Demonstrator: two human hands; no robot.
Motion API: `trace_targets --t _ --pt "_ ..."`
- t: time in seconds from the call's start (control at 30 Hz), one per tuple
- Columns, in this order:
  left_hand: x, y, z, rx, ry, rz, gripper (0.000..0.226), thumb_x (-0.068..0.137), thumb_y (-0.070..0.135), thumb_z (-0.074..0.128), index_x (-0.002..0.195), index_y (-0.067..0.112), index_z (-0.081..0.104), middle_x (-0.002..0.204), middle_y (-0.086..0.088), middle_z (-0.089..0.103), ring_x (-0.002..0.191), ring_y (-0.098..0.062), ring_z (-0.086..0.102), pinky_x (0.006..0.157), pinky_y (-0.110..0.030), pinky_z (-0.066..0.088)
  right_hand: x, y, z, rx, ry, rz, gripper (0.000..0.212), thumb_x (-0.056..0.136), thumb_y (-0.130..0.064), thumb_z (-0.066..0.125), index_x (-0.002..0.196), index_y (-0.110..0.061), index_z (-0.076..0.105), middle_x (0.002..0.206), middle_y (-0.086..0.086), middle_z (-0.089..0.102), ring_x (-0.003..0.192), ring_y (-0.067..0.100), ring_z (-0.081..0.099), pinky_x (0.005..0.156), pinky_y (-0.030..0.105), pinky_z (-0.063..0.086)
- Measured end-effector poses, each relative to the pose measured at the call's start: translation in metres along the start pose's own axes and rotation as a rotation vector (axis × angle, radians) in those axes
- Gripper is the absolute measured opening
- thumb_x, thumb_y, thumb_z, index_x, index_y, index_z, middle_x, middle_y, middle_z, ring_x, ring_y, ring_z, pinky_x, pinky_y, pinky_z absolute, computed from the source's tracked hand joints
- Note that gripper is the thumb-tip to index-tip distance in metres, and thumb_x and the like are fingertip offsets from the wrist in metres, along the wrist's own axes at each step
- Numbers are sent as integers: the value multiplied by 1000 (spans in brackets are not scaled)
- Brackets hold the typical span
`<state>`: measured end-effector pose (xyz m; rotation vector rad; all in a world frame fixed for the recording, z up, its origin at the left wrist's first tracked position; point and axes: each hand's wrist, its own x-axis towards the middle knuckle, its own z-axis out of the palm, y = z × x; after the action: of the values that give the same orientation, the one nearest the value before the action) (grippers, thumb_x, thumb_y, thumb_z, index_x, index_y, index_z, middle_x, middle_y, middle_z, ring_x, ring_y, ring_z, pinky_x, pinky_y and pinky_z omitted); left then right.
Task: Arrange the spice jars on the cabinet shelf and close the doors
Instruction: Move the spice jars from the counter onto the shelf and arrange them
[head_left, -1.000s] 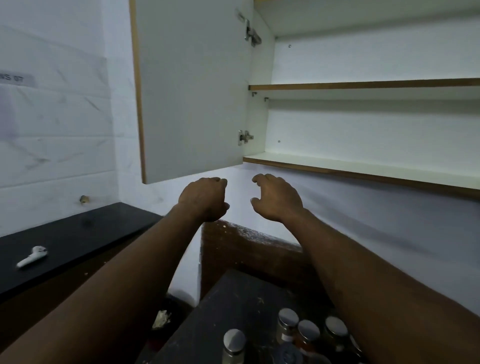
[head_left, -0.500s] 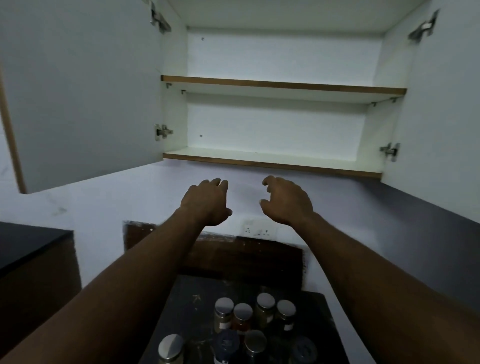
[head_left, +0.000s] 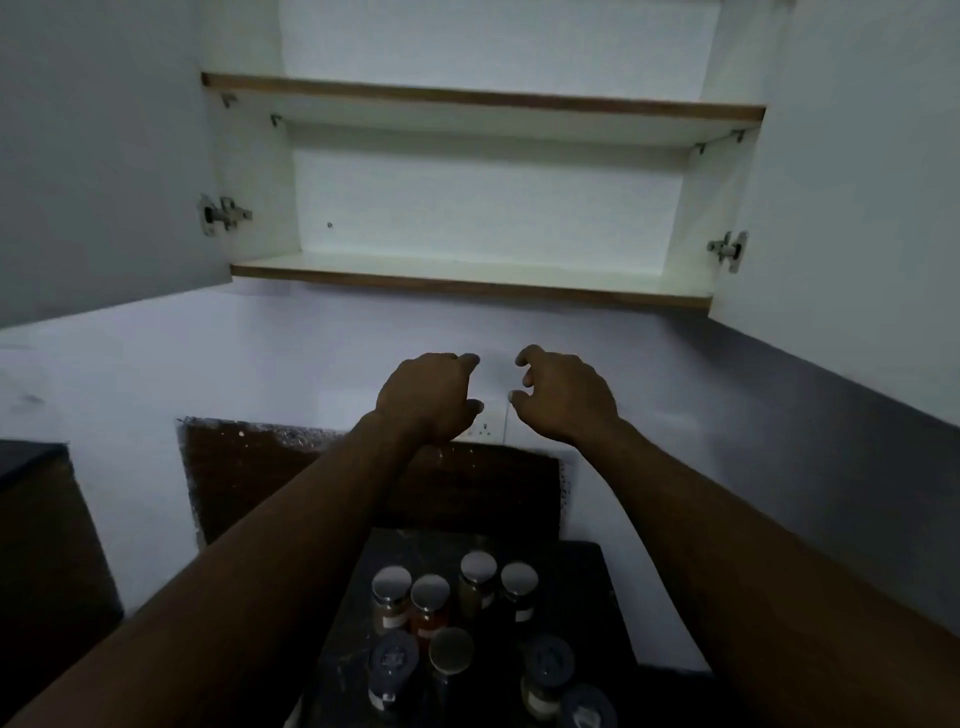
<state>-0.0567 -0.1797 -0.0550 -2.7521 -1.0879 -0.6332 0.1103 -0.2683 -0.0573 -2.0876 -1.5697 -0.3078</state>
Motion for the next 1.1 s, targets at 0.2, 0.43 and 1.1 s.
trace_targets --t 0.2,0.43,1.1 --pt "-19 59 96 -245 -148 62 53 89 37 67 138 20 58 124 -9 70 112 -31 65 92 -43 54 -61 63 76 70 -189 92 42 84 -40 69 123 -27 60 108 0 71 96 26 68 72 33 52" --pt "-76 91 246 -368 -479 119 34 94 33 64 125 19 63 115 -9 71 105 -29 68 90 -40 54 -156 129 176 93 -394 347 26 87 -27 65 113 -21 66 107 9 71 97 31 68 78 33 50" --pt "-176 110 421 -618 -823 6 55 92 30 65 143 20 48 131 -14 65 117 -36 64 95 -39 47 -286 184 301 195 -500 767 97 61 -69 62 146 -28 42 144 9 54 126 34 56 104 46 49"
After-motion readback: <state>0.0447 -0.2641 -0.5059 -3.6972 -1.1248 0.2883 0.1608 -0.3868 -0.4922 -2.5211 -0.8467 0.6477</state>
